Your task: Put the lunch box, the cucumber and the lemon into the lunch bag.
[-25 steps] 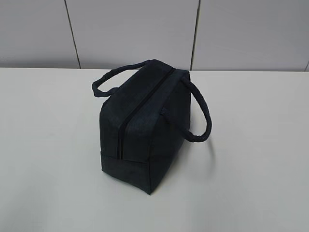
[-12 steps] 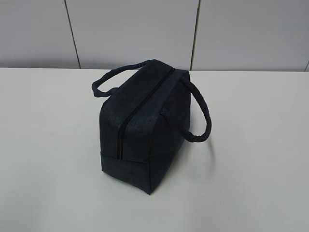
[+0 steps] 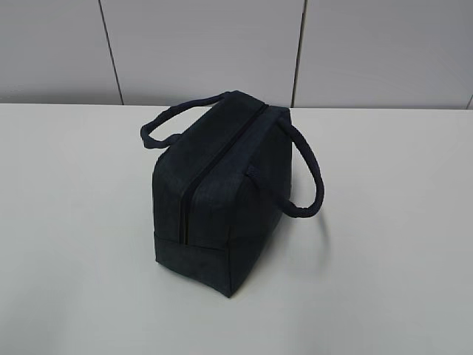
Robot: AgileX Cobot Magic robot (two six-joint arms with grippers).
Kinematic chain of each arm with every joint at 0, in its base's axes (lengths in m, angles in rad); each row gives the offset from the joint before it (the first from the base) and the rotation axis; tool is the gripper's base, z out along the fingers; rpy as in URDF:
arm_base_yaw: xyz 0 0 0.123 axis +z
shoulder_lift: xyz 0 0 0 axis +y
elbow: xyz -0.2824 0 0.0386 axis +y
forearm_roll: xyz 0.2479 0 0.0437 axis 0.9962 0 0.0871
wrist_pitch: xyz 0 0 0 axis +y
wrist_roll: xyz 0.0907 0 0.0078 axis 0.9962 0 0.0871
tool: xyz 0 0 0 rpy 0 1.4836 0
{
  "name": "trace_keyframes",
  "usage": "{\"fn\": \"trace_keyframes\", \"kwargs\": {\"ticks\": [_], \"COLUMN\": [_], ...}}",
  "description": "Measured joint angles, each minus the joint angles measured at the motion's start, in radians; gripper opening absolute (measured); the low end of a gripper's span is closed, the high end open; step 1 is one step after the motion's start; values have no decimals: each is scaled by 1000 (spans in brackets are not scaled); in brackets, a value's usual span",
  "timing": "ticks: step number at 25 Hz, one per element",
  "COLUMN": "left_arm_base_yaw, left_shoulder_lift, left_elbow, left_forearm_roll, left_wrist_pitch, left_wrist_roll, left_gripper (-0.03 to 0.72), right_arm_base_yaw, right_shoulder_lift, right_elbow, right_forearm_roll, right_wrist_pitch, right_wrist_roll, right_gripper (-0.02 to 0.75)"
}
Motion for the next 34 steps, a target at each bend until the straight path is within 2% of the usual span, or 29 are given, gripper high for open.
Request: {"fn": "trace_keyframes", "kwargs": {"ticks": [34], "left_arm_base_yaw": [0], "left_shoulder_lift": [0], "left_elbow": [0], "left_forearm_roll": [-2], "left_wrist_pitch": [0], "left_wrist_roll": [0], "left_gripper": [239], "right_arm_base_yaw": [0], "right_shoulder_lift": [0], "right_elbow": [0], "right_forearm_roll": [0], "right_wrist_pitch": [-2], "right_wrist_roll": [0], "right_gripper": [414]}}
